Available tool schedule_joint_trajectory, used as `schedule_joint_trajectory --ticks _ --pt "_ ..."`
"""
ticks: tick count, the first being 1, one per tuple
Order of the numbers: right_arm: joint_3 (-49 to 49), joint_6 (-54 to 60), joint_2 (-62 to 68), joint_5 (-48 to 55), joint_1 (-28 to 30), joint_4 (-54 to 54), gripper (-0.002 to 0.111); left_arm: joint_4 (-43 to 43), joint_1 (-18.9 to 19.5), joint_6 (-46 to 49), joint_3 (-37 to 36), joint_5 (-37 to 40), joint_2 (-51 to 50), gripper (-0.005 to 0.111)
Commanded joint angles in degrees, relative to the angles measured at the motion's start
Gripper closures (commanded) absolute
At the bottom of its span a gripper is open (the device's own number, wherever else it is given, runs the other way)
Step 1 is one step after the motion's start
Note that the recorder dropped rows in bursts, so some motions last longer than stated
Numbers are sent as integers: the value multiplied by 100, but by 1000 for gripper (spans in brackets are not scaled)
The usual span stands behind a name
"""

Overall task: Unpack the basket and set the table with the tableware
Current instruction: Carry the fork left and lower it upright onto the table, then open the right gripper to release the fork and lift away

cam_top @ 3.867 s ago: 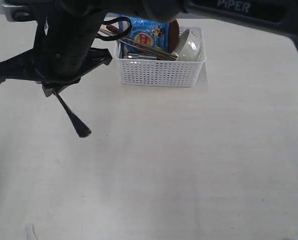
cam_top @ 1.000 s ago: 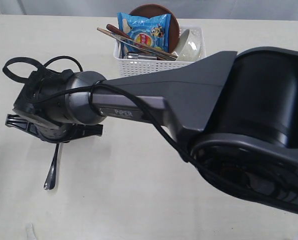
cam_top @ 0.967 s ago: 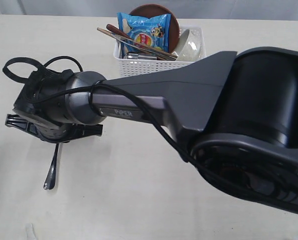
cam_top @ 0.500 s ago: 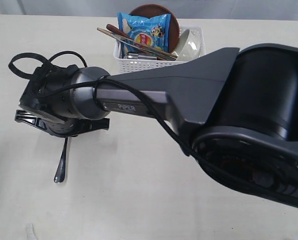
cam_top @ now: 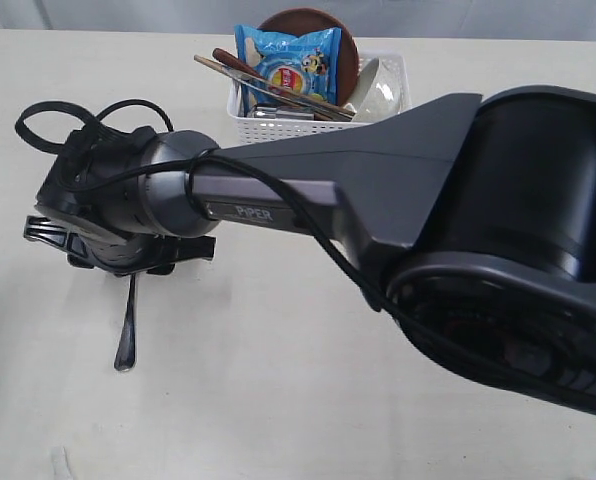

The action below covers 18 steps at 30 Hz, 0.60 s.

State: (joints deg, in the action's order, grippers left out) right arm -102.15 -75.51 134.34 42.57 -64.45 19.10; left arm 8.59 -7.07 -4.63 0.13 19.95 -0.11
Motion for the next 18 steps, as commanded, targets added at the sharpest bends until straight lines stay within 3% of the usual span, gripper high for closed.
schedule_joint_trajectory --ticks 1,18 --pt "30 -29 -107 150 37 -124 55 19 -29 -13 -13 -3 11 107" --pt "30 850 -206 488 -39 -1181 55 19 -29 -13 -13 -3 11 107"
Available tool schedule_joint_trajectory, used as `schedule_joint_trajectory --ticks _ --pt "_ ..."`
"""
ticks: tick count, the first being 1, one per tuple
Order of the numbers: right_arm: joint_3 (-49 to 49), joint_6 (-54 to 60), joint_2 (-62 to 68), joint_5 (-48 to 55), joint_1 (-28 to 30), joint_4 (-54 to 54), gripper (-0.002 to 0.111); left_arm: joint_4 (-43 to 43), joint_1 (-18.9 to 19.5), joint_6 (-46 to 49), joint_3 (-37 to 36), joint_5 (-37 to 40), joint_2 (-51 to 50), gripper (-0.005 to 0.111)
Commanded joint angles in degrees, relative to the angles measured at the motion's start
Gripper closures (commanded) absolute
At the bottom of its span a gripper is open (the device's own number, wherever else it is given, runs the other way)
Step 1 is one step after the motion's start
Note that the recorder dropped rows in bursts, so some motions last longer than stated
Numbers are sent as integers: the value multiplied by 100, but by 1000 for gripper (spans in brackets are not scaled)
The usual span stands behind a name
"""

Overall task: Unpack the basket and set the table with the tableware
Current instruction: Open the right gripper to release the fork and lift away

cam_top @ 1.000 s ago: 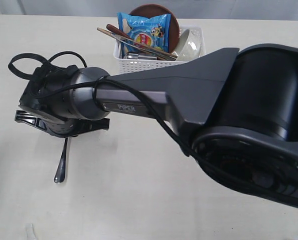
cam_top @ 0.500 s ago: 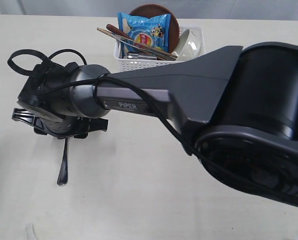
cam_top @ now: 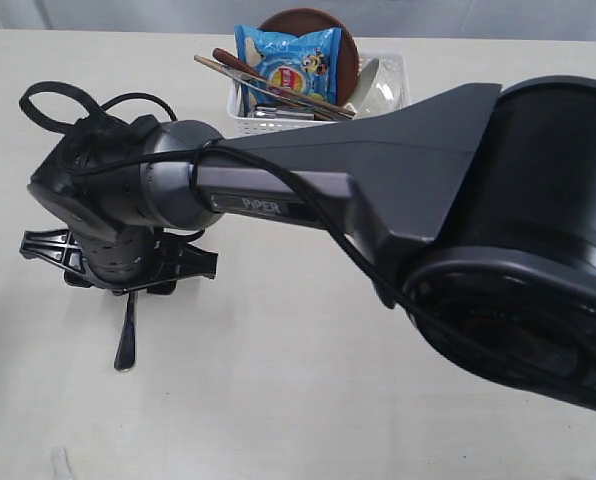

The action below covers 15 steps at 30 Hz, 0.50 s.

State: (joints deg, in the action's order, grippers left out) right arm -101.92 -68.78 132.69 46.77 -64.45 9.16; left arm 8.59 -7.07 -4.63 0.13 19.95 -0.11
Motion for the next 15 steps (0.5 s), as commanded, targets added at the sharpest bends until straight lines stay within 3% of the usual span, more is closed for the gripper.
schedule_joint_trajectory --ticks 1,15 --pt "6 227 -41 56 -69 -198 56 19 -29 -13 -13 -3 11 107" --pt "6 419 -41 9 -110 -633 60 19 -29 -13 -13 -3 11 107"
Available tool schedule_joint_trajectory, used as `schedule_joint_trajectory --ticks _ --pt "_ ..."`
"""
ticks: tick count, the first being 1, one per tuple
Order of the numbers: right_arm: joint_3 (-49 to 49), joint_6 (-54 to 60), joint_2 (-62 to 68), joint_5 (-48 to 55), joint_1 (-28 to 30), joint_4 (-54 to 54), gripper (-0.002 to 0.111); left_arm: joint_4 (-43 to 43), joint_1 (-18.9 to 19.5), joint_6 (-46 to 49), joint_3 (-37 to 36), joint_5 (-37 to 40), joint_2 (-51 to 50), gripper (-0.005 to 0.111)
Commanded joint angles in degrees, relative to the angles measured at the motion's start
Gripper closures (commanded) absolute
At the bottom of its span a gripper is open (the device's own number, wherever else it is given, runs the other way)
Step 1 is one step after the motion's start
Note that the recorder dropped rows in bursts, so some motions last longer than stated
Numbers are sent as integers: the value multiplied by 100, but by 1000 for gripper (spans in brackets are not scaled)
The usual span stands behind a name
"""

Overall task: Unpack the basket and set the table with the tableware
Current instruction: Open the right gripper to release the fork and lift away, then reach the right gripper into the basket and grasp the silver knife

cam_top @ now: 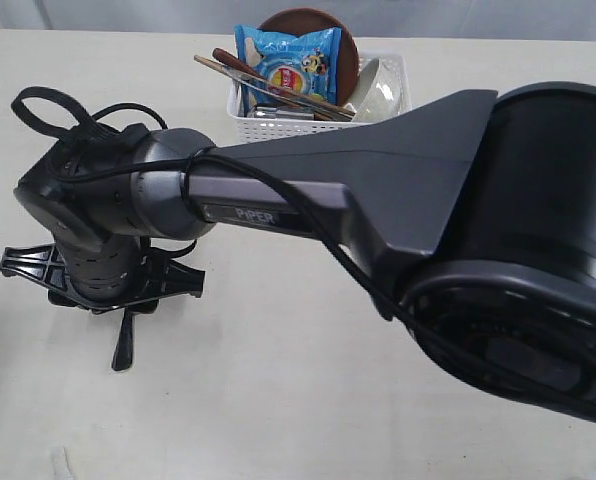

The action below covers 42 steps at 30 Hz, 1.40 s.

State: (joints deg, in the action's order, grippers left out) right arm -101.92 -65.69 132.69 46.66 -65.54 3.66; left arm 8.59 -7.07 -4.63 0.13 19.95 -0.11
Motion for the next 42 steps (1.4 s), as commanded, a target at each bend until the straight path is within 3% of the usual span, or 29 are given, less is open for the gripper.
schedule_joint_trajectory --ticks 1,14,20,30,35,42 --pt "6 110 -41 20 -1 -84 60 19 -29 -13 -13 -3 11 107" --pt "6 414 -139 124 -82 -124 60 19 -29 -13 -13 -3 11 107" --pt "6 612 -524 320 -26 334 60 19 -29 -13 -13 -3 11 107" --pt "6 2746 -1672 1206 335 1063 60 19 -29 -13 -13 -3 11 107" --pt "6 4089 -2257 1185 740 1379 60 19 -29 -13 -13 -3 11 107" --pt "6 4939 -2385 872 1511 2718 60 19 -29 -13 -13 -3 11 107"
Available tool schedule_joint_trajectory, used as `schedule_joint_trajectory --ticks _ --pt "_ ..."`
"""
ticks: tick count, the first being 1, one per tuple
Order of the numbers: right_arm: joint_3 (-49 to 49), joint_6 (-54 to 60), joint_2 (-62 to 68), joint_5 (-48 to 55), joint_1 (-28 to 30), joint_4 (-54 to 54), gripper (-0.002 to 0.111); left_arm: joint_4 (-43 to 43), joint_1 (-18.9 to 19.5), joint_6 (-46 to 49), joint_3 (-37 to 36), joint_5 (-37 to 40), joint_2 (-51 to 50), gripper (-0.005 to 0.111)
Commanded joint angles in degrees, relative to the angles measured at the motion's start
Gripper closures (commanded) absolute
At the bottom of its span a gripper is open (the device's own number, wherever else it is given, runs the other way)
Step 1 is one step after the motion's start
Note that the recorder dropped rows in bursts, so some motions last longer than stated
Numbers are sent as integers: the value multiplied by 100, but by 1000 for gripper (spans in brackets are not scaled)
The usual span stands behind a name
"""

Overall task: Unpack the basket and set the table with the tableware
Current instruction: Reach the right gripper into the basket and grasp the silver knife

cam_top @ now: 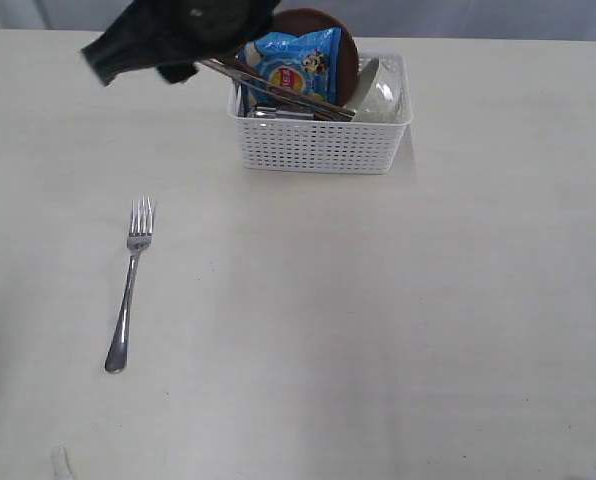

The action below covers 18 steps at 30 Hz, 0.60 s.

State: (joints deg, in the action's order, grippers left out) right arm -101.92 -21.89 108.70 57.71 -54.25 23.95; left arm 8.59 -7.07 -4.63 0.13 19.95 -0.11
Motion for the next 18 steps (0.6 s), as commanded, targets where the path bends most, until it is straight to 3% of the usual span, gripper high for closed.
schedule_joint_trajectory --ticks 1,8,18 --pt "6 699 47 -358 478 746 60 19 -29 -13 -13 -3 11 107" --pt "6 1876 687 -855 1031 734 60 19 -29 -13 -13 -3 11 107" --pt "6 2025 1452 -1775 1547 19 60 -25 -29 -13 -13 -3 11 107"
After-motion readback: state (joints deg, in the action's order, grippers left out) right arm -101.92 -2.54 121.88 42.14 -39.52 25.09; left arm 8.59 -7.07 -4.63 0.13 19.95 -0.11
